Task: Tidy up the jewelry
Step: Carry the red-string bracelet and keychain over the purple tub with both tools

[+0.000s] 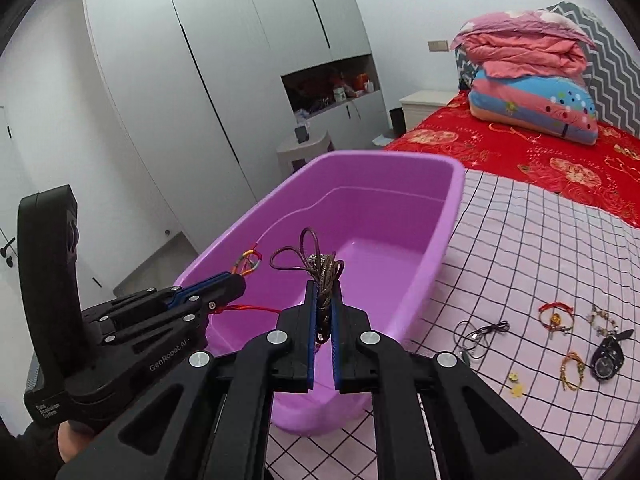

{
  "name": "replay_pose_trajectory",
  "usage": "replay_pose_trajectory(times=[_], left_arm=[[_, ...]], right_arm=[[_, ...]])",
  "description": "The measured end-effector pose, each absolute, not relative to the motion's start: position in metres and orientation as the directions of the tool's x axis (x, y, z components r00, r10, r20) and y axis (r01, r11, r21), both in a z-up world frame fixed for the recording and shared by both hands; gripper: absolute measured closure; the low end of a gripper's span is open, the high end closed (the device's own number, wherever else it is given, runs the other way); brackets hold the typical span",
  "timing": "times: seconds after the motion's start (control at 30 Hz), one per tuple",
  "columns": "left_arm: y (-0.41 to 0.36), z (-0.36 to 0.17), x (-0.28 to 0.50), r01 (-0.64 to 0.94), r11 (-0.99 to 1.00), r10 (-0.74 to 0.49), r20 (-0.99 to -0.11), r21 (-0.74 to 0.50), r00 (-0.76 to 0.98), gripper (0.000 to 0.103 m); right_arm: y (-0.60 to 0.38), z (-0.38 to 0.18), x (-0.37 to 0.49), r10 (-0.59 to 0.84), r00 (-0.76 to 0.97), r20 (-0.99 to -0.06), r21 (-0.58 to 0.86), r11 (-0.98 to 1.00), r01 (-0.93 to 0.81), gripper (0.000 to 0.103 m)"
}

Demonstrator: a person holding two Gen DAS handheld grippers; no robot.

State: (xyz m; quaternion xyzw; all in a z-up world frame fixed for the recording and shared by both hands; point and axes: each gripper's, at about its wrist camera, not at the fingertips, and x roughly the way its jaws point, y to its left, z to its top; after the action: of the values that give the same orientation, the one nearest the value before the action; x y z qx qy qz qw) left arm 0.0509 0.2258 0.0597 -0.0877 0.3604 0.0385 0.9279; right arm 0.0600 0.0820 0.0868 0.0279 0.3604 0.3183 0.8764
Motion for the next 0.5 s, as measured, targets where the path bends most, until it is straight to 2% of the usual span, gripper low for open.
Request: replay_pose_trajectory(times=[0.4,0.5], left_arm=[[0.254,0.027,0.070,-0.207,0.967,0.036,-0.729,-0.147,0.683,0.095],[0.256,0.024,0.072,-0.217,0.966,0.043,-0.734,-0.144,0.677,0.092]], right_arm=[[0.113,0.054,0.096,0.525,0.489,-0.697,0.252,0.817,-0.519,0.097],[0.117,0.050,0.100,0.512,0.489,-0.706,0.237,0.822,-0.518,0.096]])
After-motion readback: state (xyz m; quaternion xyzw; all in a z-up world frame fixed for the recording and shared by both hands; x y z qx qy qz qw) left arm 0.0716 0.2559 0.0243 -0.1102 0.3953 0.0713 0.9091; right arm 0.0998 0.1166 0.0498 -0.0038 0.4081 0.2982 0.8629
